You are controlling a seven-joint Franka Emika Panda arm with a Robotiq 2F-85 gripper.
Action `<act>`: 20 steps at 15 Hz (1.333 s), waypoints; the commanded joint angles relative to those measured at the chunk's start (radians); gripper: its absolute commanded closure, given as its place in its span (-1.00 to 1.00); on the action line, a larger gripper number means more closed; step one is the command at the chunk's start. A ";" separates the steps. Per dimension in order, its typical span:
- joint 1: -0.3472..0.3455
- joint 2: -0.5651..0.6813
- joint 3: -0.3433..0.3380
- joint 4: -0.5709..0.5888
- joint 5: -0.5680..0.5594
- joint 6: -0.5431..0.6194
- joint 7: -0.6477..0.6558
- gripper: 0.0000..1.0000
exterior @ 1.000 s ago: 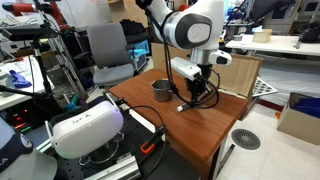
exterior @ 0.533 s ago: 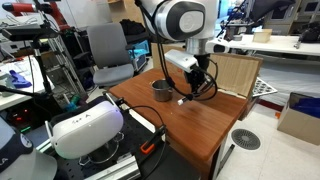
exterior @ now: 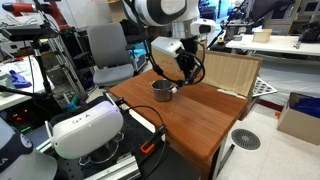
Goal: Put the marker into the silver pot
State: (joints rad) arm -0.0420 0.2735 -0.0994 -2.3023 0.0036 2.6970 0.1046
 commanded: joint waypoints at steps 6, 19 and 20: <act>0.089 -0.087 0.044 -0.101 -0.019 0.155 0.114 0.90; 0.187 -0.045 -0.035 -0.163 -0.194 0.257 0.247 0.90; 0.190 -0.042 -0.039 -0.160 -0.199 0.255 0.251 0.90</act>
State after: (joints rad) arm 0.1217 0.2166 -0.1077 -2.4687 -0.1593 2.9264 0.3217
